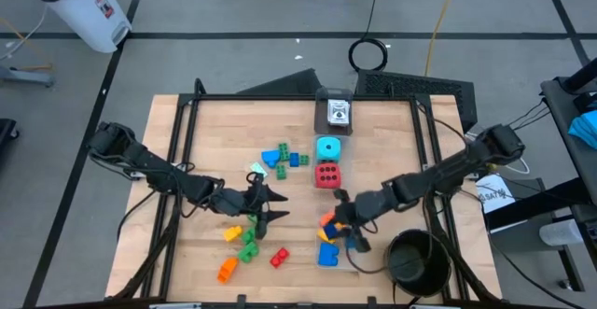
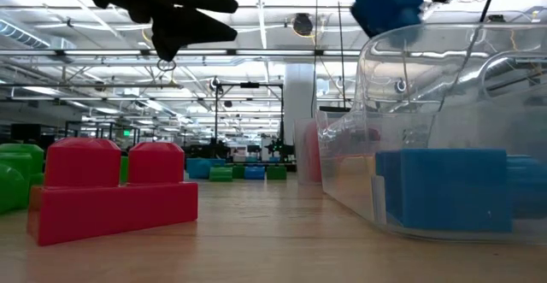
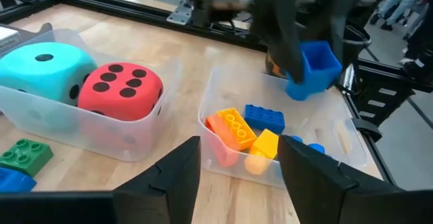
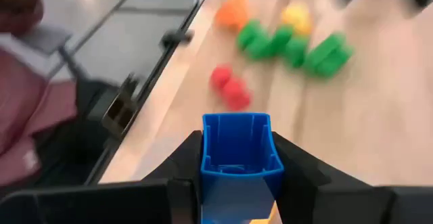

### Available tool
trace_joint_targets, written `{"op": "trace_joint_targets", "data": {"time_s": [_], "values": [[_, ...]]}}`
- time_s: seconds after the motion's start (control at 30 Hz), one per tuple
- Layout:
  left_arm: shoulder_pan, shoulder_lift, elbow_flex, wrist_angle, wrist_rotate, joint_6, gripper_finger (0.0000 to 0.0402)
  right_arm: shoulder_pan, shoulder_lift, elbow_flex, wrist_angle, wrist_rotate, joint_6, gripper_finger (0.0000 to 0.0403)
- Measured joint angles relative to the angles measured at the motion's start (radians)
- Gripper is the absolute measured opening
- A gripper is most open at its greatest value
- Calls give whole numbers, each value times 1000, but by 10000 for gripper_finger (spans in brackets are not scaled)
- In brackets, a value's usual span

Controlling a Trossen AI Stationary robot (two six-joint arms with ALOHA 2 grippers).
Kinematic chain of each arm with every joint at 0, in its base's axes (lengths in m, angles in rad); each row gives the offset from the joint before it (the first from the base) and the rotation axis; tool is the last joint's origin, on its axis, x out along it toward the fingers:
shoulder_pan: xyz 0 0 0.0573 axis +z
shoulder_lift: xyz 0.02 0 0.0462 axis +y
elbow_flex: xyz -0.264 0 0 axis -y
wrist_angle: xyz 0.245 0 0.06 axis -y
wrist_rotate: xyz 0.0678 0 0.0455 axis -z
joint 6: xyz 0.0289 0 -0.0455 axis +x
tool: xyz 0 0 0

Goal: Pick & Place Toys
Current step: Put the blue 1 stud game piece into the bottom transparent bin

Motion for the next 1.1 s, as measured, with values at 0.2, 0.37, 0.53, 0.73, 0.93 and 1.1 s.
{"op": "trace_joint_targets", "data": {"time_s": [0.2,0.37,0.53,0.73,0.93,1.1], "values": [[13,0,0,0,0,-15,195,52,11,-75,-6,2,72,103],[22,0,0,0,0,-19,203,66,11,-138,53,-2,131,103],[27,0,0,0,0,-20,200,66,11,-182,99,-2,133,103],[27,0,-1,-14,0,-23,191,66,11,-215,144,0,124,106],[27,0,-1,-14,0,-23,197,66,11,-225,158,0,104,118],[27,0,-1,-14,-1,-23,202,66,11,-225,163,1,102,116]]}}
